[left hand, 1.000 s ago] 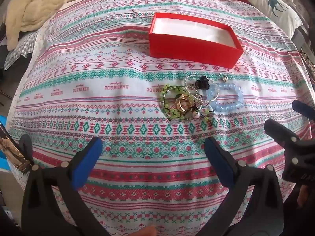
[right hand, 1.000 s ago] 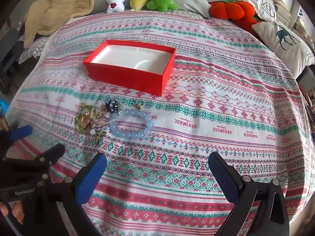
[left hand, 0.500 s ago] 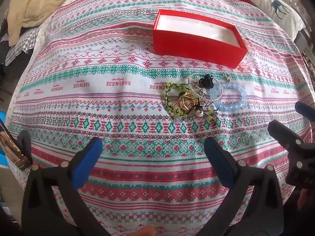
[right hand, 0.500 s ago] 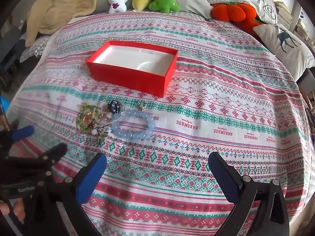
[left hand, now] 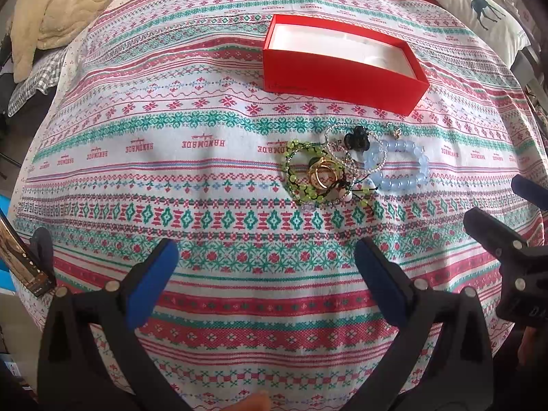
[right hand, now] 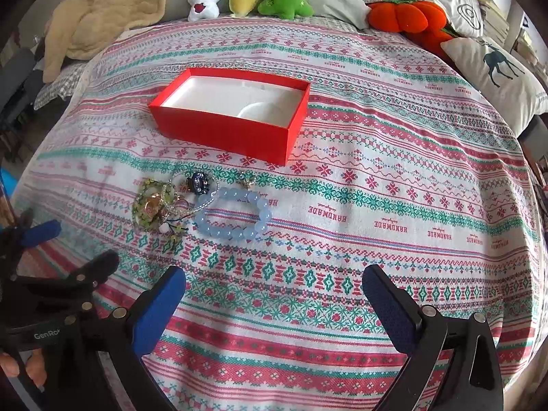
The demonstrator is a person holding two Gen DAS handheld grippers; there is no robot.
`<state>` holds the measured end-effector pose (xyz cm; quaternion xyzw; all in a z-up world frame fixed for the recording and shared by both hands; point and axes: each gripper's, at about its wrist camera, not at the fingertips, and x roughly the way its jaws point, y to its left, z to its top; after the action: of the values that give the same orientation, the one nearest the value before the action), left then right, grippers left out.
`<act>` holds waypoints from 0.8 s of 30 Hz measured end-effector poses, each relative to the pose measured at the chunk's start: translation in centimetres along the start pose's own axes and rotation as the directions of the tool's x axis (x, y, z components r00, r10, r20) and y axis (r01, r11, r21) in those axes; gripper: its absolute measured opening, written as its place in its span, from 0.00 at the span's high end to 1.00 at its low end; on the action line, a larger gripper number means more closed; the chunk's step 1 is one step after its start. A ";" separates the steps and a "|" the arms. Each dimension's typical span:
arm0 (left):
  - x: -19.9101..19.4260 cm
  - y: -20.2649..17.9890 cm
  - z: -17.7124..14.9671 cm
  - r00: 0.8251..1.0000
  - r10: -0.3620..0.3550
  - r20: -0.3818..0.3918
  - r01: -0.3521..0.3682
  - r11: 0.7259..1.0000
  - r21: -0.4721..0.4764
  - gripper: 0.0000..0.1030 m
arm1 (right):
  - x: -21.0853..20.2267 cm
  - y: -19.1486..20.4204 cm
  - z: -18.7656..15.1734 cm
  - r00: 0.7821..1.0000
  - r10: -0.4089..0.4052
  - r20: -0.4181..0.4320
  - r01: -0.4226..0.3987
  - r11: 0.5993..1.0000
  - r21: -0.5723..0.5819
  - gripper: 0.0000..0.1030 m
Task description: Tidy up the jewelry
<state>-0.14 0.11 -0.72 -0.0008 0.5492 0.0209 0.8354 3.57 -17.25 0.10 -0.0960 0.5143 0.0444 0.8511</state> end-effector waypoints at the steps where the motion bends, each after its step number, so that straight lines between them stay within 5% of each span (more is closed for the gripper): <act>1: 0.0 0.0 0.0 1.000 0.000 -0.001 0.000 1.000 0.000 0.01 | 0.0 0.0 0.0 1.000 -0.001 0.000 0.001 1.000 -0.001 0.00; 24: 0.0 -0.3 -0.1 1.000 0.003 0.001 -0.003 1.000 0.006 0.01 | 0.2 -0.2 0.0 1.000 -0.018 -0.006 0.019 1.000 0.013 0.00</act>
<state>-0.23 -0.18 -0.79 0.0024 0.5490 0.0204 0.8356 3.76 -17.48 -0.05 -0.0952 0.5160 0.0328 0.8507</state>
